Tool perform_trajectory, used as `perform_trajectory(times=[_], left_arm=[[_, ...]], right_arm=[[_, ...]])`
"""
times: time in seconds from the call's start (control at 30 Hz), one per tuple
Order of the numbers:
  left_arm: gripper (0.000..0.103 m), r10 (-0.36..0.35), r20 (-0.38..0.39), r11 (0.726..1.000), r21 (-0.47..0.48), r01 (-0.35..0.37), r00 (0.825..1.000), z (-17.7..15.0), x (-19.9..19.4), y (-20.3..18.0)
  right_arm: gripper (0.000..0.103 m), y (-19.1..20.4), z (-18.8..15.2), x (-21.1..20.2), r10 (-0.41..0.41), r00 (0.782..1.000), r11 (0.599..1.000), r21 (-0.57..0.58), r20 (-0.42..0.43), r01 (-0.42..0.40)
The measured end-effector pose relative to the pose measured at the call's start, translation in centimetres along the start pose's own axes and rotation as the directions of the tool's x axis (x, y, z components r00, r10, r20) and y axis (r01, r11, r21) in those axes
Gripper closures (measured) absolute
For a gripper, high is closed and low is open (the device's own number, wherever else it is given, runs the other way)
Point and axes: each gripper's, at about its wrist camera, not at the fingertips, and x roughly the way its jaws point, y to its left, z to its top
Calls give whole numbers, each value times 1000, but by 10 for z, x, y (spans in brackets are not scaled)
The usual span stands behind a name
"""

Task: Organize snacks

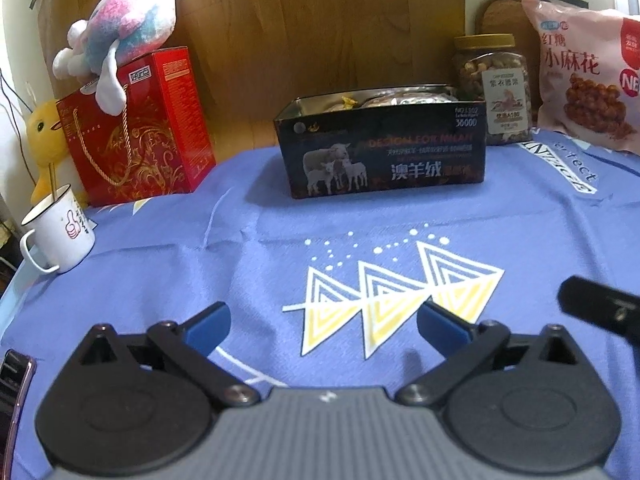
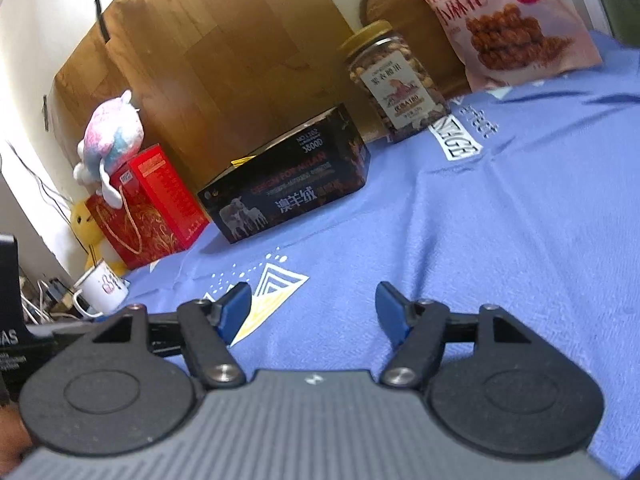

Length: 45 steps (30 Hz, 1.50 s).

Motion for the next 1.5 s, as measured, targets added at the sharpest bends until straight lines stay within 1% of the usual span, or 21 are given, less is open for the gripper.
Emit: perform_trajectory(times=[0.17,0.43,0.6,0.93,1.03,1.1,1.23,1.33,1.5], left_arm=[[0,10,-10,1000,16,-10,1000,-1,1,0],[0,6,-6,999,48,-5,1000,-4,0,-6],[0,-11,-11,999,36,11,1000,-5,-2,-4],[0,1,-2,1000,20,-1,1000,-4,-8,-2],[0,25,6,999,21,-25,1000,-4,-10,0],[0,53,16,998,20,-54,998,-3,-13,4],[0,110,35,994,-15,-109,993,-1,-17,20],[0,137,44,990,-50,-135,990,1,-20,33],[0,164,54,984,-73,-160,985,3,-23,44]], right_arm=[[32,-6,2,-1,23,1000,999,48,-1,-23],[31,-6,3,-1,20,1000,999,37,3,-20],[30,-6,2,-2,16,1000,999,30,8,-16],[29,-6,3,-2,16,1000,1000,24,13,-17],[29,-6,3,-2,16,1000,1000,24,13,-17],[29,-6,3,-2,17,1000,1000,24,13,-17],[29,-6,2,-3,16,1000,1000,23,14,-16],[28,-5,3,-3,14,1000,1000,20,13,-15],[28,-5,3,-3,13,1000,1000,17,14,-13]])
